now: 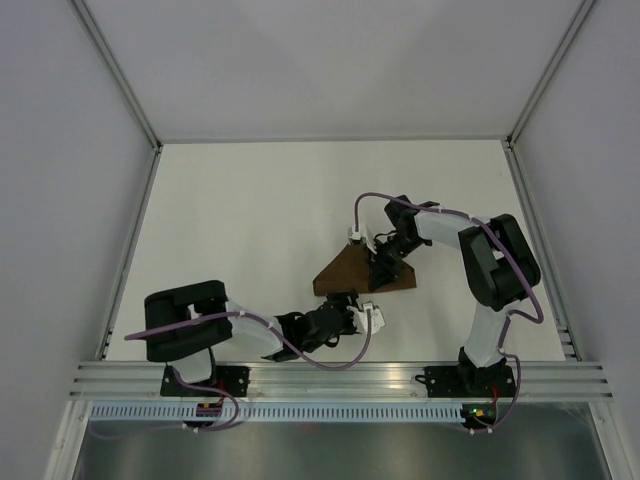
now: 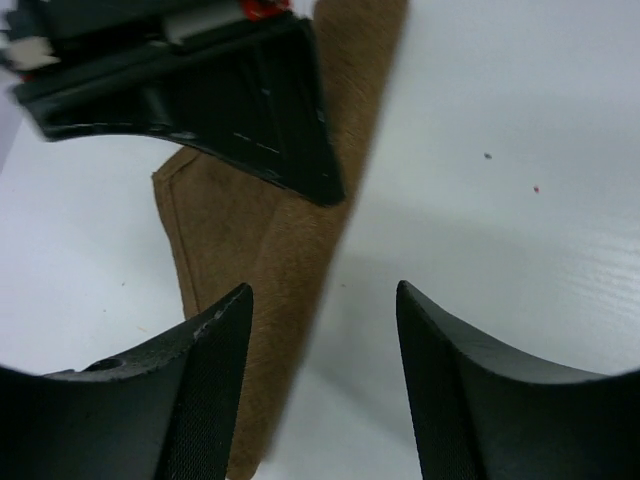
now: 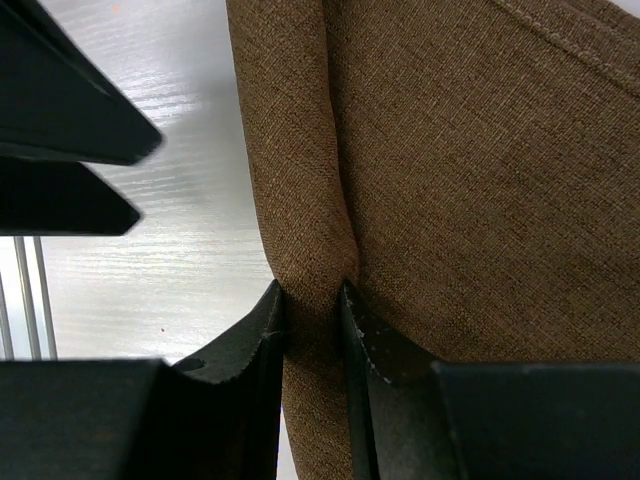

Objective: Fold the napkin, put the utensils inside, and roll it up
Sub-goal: Roll the napkin with the utensil

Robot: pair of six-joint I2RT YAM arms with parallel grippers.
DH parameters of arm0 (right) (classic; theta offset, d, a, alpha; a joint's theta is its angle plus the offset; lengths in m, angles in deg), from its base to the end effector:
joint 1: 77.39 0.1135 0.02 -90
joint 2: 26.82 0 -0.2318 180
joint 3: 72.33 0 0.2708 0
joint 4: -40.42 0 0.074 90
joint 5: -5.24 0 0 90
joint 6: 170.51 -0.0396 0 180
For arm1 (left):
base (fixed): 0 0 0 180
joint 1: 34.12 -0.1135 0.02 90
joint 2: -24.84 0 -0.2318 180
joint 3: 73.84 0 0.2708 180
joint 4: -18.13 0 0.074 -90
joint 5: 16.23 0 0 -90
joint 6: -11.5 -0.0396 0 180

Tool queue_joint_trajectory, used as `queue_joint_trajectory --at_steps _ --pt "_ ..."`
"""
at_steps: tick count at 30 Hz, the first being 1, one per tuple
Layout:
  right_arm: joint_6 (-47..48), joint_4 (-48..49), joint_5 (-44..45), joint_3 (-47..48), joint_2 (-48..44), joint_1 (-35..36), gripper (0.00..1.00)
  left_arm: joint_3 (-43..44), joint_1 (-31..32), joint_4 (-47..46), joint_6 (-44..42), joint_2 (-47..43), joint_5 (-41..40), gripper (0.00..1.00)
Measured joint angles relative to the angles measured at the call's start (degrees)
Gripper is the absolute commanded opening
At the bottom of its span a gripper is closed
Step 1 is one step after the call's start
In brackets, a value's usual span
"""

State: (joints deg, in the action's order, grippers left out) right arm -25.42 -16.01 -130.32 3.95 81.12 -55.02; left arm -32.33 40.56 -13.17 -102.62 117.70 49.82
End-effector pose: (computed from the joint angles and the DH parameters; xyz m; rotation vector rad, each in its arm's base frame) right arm 0.2900 0.1499 0.0902 -1.6964 2.0851 1.0705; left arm 0.0959 -0.2892 0.0957 1.2419 1.4306 -0.2004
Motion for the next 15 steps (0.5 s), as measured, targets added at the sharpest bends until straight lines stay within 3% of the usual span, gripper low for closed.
queue_joint_trajectory --at_steps 10,13,15 --pt "0.24 -1.81 -0.76 1.38 1.31 -0.42 0.05 3.89 -2.56 -3.69 -8.37 10.62 0.81 0.67" --pt "0.33 -2.34 -0.83 1.88 1.70 -0.44 0.05 5.07 -4.48 -2.49 -8.50 11.10 2.54 0.61" --pt "0.42 -3.06 -0.96 2.47 2.27 -0.48 0.05 6.23 -5.20 -0.79 -8.44 11.30 4.20 0.49"
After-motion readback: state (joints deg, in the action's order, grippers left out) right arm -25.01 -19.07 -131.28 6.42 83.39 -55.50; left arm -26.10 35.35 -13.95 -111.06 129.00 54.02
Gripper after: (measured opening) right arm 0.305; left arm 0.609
